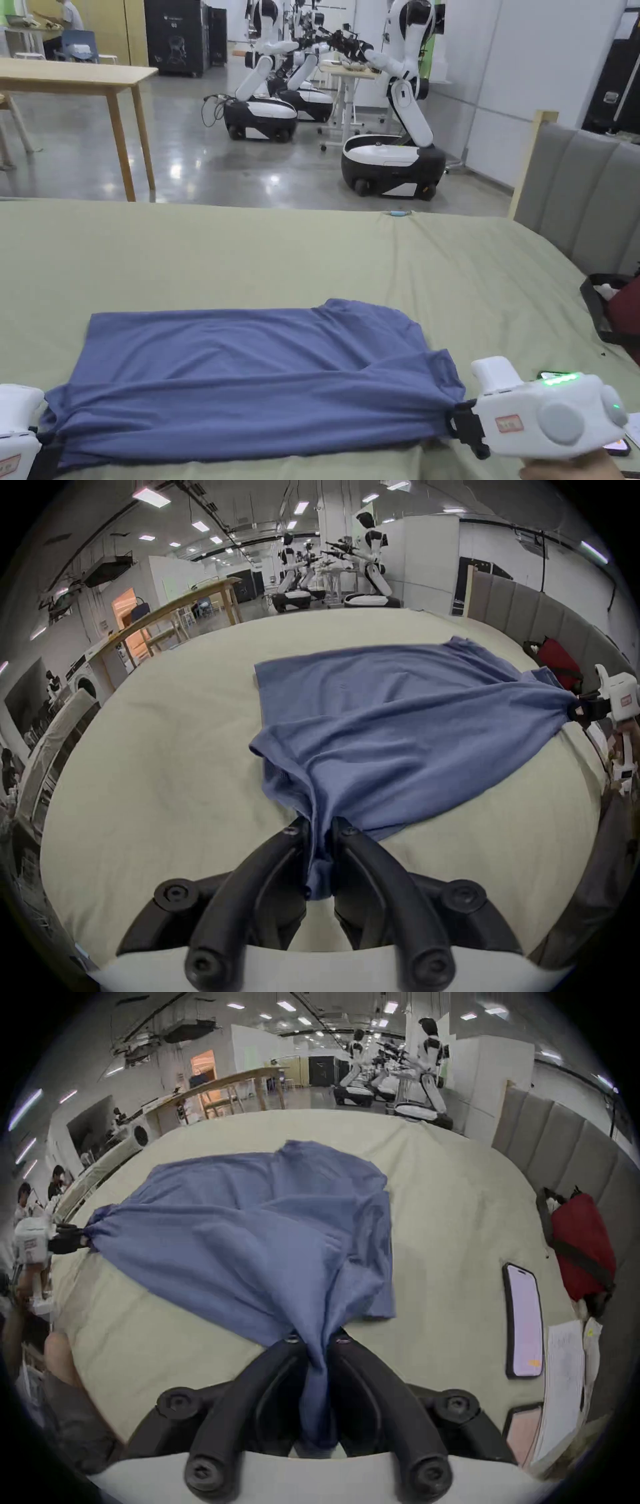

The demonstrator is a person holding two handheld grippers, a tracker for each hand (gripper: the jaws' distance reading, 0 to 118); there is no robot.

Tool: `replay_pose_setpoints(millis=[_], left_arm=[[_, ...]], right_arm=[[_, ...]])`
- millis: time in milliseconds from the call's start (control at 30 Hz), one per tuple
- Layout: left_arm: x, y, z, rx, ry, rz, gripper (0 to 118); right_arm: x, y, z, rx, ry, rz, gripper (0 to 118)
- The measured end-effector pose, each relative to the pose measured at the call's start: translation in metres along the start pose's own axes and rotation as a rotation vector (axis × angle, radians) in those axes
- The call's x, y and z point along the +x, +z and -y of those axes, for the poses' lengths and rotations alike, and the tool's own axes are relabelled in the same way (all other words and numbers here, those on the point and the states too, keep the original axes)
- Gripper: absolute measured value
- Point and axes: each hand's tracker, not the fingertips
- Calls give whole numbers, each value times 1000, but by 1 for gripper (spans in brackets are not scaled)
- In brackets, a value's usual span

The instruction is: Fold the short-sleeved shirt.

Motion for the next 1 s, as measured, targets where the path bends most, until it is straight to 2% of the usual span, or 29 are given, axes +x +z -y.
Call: replay_pose_setpoints(millis=[67,167,200,333,467,533,567,600,633,667,733,867,900,933,967,1000], left_arm=[[-3,23,6,23,-16,24,11],[-2,62,26,34,-74,23,11],[-2,76,36,33,-79,32,11],[-2,89,71,-25,-51,106,11],[9,55,96,-112,-100,77,11],[11,51,99,-83,-85,73,11],[10,53,97,-73,-80,69,21],[9,55,96,-54,-66,70,49],[6,58,95,-50,-58,70,62],[3,62,94,-47,-38,54,74],[-7,73,96,-63,-18,36,118],[-22,120,105,12,58,26,115],[-25,135,107,47,79,2,106],[-27,146,107,82,91,-3,85],[-26,163,106,130,100,-8,34],[-26,170,103,157,109,-22,2]], right_arm=[[-7,30,10,-7,11,-27,10],[-28,76,36,-74,161,32,10],[-32,87,47,-89,186,50,10],[-42,91,82,-222,199,16,10],[-43,45,100,-305,213,20,10],[-42,35,102,-306,201,10,16],[-40,40,100,-304,191,3,34],[-37,46,99,-296,187,-4,61],[-34,54,99,-266,184,-10,61],[-32,65,101,-230,191,12,73],[-29,88,107,-188,194,47,112],[-39,166,123,-45,103,28,113],[-45,188,127,1,77,19,109],[-47,201,131,40,56,0,95],[-50,217,136,96,18,-25,52],[-52,225,138,129,-1,-34,9]])
